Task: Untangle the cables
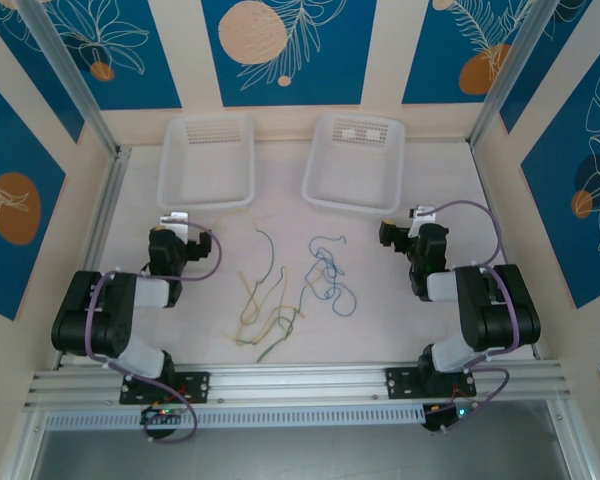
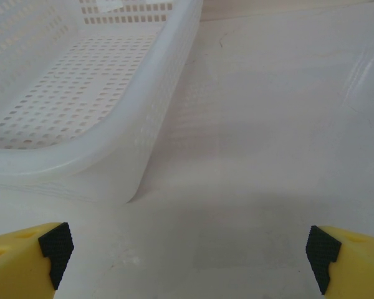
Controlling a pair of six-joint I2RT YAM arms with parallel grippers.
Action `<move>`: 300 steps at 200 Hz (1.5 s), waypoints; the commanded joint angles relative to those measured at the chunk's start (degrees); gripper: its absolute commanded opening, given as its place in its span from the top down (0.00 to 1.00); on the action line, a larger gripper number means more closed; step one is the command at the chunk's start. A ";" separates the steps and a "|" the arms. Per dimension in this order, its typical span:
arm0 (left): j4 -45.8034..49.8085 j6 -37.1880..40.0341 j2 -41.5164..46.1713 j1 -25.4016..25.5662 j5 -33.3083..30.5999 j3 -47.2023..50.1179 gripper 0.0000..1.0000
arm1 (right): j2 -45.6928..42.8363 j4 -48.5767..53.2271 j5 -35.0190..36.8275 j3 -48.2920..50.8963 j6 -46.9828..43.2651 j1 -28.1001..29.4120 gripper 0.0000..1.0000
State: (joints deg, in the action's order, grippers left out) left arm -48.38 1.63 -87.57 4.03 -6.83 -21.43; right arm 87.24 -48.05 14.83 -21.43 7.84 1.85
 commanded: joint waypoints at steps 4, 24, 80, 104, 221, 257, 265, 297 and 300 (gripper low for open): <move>13.70 0.75 8.22 0.58 0.84 -5.41 0.00 | -4.70 4.91 -1.70 -3.08 -1.94 0.72 0.01; 31.66 -1.20 24.76 1.15 -2.56 -13.55 0.00 | -17.24 39.09 5.03 -17.46 4.86 2.32 0.01; 78.08 -11.66 24.42 15.66 -1.25 -50.55 0.15 | -21.86 71.12 -20.38 -37.45 18.80 7.67 0.28; 85.49 -12.53 16.79 34.13 -8.00 -57.58 0.31 | -18.55 84.27 -18.95 -43.75 14.71 18.88 0.36; 88.37 -15.70 -11.00 48.77 -1.26 -63.14 0.59 | -14.85 89.90 -30.48 -31.41 17.25 18.28 0.38; 86.11 -16.41 -13.09 47.27 0.72 -64.62 0.55 | -9.33 88.04 -28.81 -32.41 17.45 17.63 0.38; 84.89 -16.73 -12.83 46.80 1.93 -64.54 0.54 | -8.19 87.34 -28.55 -32.52 17.79 17.49 0.38; 83.38 -18.21 -13.59 44.25 2.44 -65.43 0.50 | -3.83 84.11 -29.37 -33.18 19.89 16.78 0.39; 83.79 -18.09 -14.03 44.10 2.44 -65.91 0.50 | -3.47 83.77 -29.56 -33.27 20.05 16.83 0.39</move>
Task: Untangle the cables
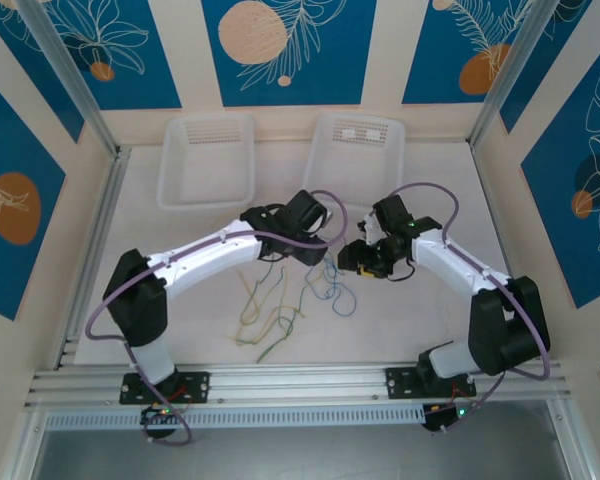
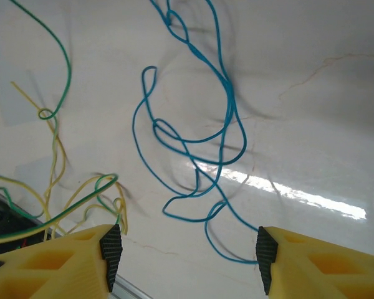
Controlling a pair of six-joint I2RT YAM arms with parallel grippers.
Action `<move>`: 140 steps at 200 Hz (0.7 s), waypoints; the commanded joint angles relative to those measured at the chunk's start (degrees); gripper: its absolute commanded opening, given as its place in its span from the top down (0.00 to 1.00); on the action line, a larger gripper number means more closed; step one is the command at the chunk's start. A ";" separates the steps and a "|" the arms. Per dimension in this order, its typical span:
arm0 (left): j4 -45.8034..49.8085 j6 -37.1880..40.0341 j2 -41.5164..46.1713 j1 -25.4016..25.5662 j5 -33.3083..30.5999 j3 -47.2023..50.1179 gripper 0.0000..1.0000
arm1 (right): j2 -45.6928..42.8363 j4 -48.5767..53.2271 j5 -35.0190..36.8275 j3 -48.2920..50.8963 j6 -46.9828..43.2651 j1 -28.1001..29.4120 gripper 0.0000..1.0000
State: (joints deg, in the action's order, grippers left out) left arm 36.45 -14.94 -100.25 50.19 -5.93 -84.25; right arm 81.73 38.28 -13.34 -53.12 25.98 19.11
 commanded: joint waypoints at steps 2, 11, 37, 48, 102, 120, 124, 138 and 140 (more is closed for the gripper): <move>-0.68 -1.39 -1.66 -2.08 1.54 -3.42 0.49 | 2.29 -2.77 -1.46 -1.62 2.02 -0.43 0.39; 0.63 -0.85 -3.17 -2.21 1.54 -4.80 0.49 | 3.32 -3.36 -1.55 -2.17 2.52 -0.27 0.39; 0.36 -0.99 -5.98 -2.21 2.96 -4.75 0.50 | 6.52 -5.22 -3.12 -3.38 3.09 0.91 0.39; -0.18 -1.19 -6.65 -2.21 3.12 -4.20 0.50 | 8.05 -5.66 -3.59 -3.89 3.02 1.70 0.41; -1.29 -0.81 -7.66 -2.21 1.51 -2.24 0.50 | 13.22 -8.62 -2.47 -4.52 3.91 3.87 0.44; -2.09 -0.71 -7.60 -2.20 1.63 -1.83 0.50 | 14.42 -9.41 -2.00 -4.70 3.84 4.07 0.45; -2.35 -0.71 -7.52 -2.16 1.63 -1.68 0.50 | 14.66 -9.52 -1.83 -4.66 3.81 4.09 0.46; -2.95 -0.80 -7.42 -2.21 1.54 -1.49 0.50 | 15.90 -9.35 -1.18 -5.21 3.62 4.22 0.48; -3.00 -0.79 -7.42 -2.21 1.56 -1.46 0.50 | 16.04 -9.34 -1.10 -5.23 3.55 4.25 0.48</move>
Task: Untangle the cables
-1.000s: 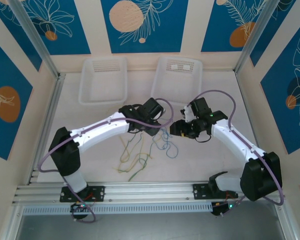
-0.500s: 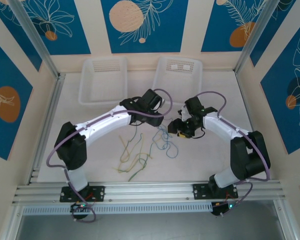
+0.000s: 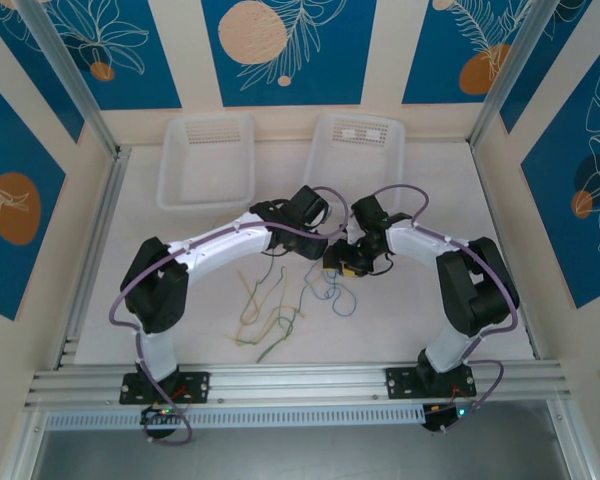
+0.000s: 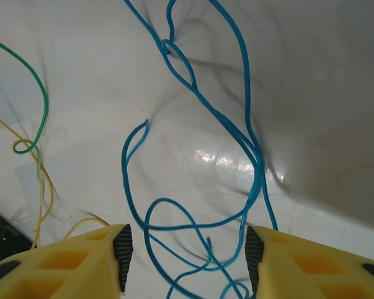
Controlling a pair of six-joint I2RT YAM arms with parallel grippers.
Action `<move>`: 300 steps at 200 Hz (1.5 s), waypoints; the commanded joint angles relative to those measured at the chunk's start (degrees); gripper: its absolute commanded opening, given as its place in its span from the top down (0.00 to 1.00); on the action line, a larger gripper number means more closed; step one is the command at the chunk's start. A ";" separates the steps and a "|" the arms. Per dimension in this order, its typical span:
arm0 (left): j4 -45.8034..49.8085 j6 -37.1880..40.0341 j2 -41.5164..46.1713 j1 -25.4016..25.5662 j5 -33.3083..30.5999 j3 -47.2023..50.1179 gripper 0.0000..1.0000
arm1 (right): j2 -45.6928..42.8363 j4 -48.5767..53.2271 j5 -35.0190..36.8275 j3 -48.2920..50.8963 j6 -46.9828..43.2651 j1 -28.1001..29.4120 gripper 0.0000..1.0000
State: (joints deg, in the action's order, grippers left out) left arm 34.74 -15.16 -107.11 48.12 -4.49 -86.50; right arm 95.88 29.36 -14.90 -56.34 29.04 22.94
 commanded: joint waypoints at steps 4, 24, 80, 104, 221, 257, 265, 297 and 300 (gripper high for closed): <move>-1.34 -0.59 -0.56 -0.08 0.15 0.80 0.50 | 2.11 -0.52 0.72 -2.02 0.37 0.54 0.48; -1.67 -0.58 -0.57 -0.15 0.12 0.98 0.50 | 3.22 -0.26 3.99 -2.26 -0.10 1.56 0.48; -3.23 -1.19 0.06 -0.09 0.18 2.97 0.50 | 6.32 -0.61 5.42 -3.39 -0.48 3.79 0.74; -3.39 -1.52 0.23 -0.13 0.02 3.55 0.50 | 5.85 -0.50 4.71 -3.82 -0.25 3.87 0.84; -13.94 -2.58 8.58 -0.83 3.73 10.23 0.49 | -13.81 5.09 3.09 -4.41 -3.92 3.12 1.00; -16.91 -2.14 10.53 -1.05 6.36 11.90 0.49 | -17.88 5.75 0.95 -4.05 -3.65 1.24 1.00; -17.95 -1.99 10.97 -1.18 7.40 12.54 0.48 | -18.73 5.84 0.18 -4.21 -3.55 0.71 1.00; -21.67 -0.43 13.46 -1.18 12.30 14.23 0.46 | -21.16 8.22 -5.14 -7.06 -5.02 -1.17 1.00; -21.87 -0.08 13.71 -1.17 12.86 14.29 0.45 | -21.29 8.61 -5.58 -7.54 -5.19 -1.24 1.00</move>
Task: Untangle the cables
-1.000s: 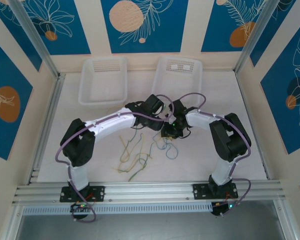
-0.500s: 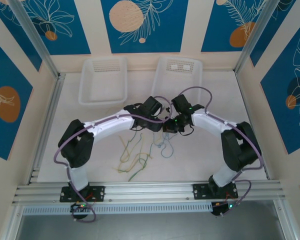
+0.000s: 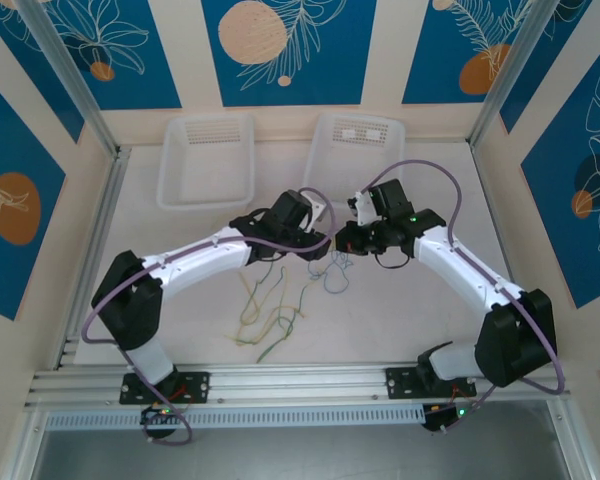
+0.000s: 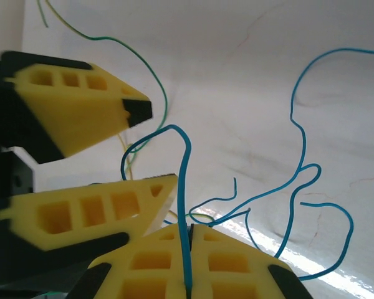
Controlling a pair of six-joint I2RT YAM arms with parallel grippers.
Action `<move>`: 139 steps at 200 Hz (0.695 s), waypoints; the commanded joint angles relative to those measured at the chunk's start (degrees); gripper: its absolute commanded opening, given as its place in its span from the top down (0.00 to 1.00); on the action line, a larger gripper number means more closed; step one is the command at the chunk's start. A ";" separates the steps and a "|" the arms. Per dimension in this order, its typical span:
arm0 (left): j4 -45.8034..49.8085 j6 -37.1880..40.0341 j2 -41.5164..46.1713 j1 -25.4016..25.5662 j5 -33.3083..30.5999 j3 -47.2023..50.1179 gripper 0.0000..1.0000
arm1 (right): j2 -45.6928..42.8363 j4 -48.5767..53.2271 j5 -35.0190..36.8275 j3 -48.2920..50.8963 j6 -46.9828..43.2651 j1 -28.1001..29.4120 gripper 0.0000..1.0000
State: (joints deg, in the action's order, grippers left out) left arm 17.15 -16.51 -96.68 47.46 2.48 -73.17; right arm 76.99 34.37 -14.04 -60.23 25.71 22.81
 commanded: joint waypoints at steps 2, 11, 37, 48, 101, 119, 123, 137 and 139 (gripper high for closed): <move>-4.46 1.47 3.44 -0.50 6.18 1.00 0.45 | -2.49 3.84 -6.74 -3.88 -2.18 -1.17 1.00; -4.88 2.26 4.38 -0.53 6.90 1.16 0.44 | -2.88 5.01 -7.37 -5.22 -3.27 -1.11 1.00; -7.98 4.67 8.03 -0.62 9.28 3.07 0.41 | -4.28 7.00 -8.72 -7.44 -4.64 -2.19 1.00; -10.23 5.34 9.15 -0.61 11.16 4.22 0.46 | -5.05 6.65 -9.33 -7.62 -4.29 -2.76 1.00; -10.26 3.99 6.07 -0.62 13.43 3.32 0.87 | -5.97 4.11 -12.24 -7.19 -2.69 -2.40 1.00; -9.99 4.08 6.61 -0.62 11.45 3.33 0.91 | -6.58 4.38 -11.03 -6.84 -2.62 -2.92 1.00; -9.86 4.23 6.79 -0.62 10.97 3.32 0.91 | -6.67 4.39 -10.91 -6.71 -2.68 -3.03 1.00; -9.40 4.80 7.12 -0.62 9.98 3.31 0.92 | -6.64 4.74 -9.53 -6.83 -2.69 -3.24 1.00; -9.30 4.86 7.19 -0.59 9.82 3.23 0.93 | -6.61 4.74 -9.43 -6.79 -2.60 -3.31 1.00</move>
State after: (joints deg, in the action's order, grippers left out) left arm 8.27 -12.25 -89.97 47.24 13.45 -69.54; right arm 71.40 38.00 -23.94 -66.65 22.70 20.05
